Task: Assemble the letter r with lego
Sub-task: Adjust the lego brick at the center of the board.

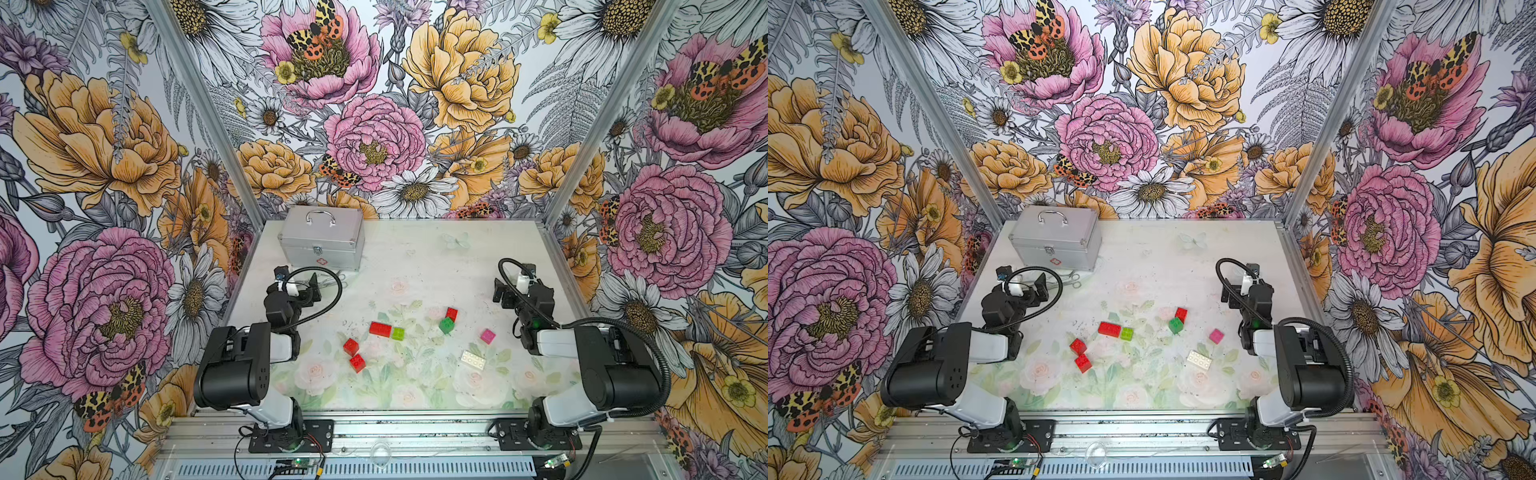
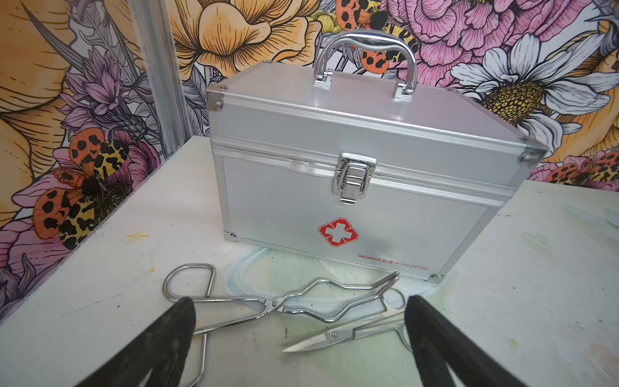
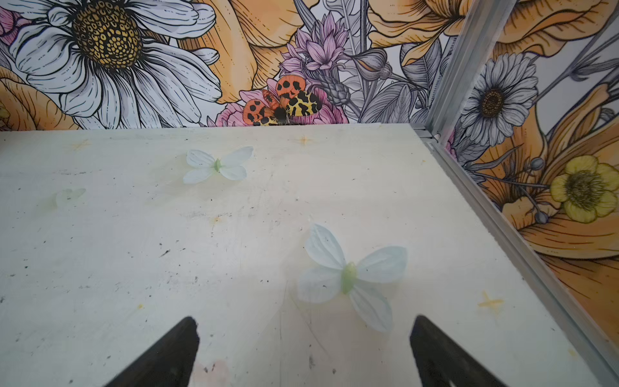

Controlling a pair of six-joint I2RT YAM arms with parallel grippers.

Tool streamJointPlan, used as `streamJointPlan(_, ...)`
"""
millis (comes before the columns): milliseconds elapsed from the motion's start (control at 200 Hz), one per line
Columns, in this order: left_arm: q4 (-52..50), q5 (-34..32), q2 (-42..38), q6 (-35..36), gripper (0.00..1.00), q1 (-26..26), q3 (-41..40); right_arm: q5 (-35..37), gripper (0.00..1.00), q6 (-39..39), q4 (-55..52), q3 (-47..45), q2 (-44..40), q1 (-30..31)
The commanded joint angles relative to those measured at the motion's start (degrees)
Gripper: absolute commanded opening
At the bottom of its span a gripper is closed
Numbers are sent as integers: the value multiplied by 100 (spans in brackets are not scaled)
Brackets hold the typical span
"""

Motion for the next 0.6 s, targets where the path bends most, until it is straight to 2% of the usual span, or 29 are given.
streamJointPlan(0, 157, 159, 58, -22, 99, -15, 5, -12, 100, -67, 176, 119, 55, -4)
streamJointPlan(595, 15, 369, 57, 76, 99, -24, 86, -78, 100, -44, 170, 135, 68, -30)
